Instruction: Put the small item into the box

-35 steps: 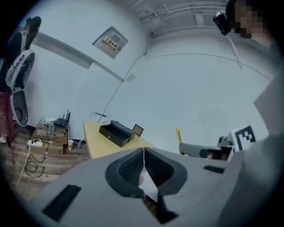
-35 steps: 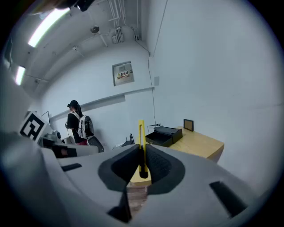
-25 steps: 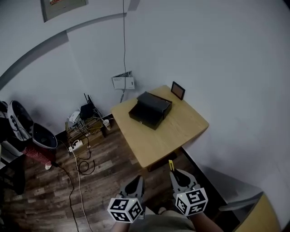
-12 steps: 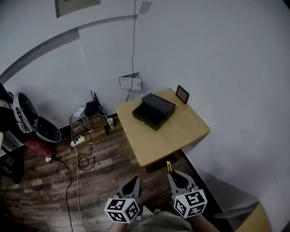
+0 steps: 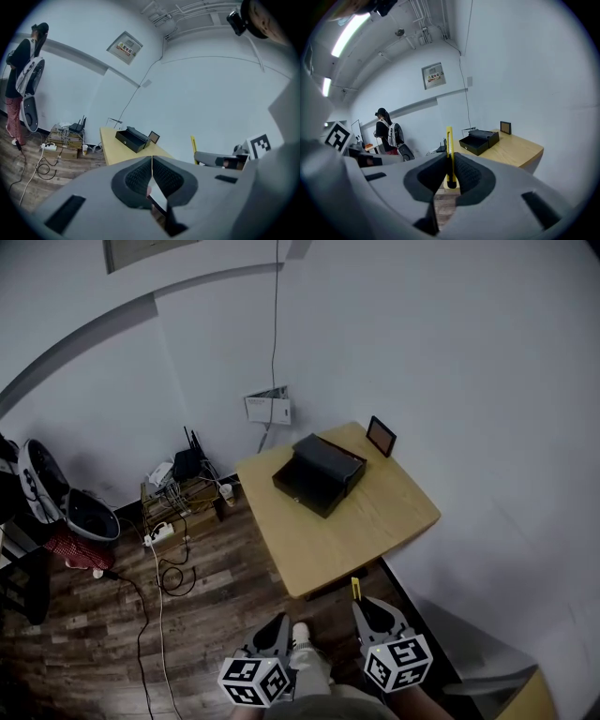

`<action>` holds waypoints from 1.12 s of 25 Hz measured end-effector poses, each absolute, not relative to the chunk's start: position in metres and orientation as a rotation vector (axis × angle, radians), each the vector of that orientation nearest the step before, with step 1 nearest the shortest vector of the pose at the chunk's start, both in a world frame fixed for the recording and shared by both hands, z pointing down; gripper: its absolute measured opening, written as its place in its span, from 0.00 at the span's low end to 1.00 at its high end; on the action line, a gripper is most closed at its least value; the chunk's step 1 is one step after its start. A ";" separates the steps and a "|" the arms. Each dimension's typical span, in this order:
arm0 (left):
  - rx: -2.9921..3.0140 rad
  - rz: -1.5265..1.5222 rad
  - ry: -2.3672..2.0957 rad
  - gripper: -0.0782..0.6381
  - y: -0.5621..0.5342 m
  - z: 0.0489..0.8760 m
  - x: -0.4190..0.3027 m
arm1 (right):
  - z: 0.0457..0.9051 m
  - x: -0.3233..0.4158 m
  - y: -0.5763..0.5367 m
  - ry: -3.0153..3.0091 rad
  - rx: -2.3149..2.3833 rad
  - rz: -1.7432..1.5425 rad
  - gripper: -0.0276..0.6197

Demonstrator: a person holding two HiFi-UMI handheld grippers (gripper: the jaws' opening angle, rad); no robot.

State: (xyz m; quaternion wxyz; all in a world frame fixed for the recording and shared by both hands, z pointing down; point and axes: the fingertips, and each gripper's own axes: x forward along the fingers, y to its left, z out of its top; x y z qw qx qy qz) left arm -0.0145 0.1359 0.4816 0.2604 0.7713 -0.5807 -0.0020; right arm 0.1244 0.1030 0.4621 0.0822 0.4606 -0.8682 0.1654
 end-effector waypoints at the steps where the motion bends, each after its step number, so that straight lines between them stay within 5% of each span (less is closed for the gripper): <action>1: 2.091 -0.004 -1.565 0.11 0.127 0.483 -0.016 | 0.462 0.124 0.096 -2.588 1.382 0.492 0.10; 28: 2.142 0.039 -1.419 0.11 -0.130 0.488 -0.061 | 0.457 0.057 -0.165 -2.512 1.421 0.428 0.10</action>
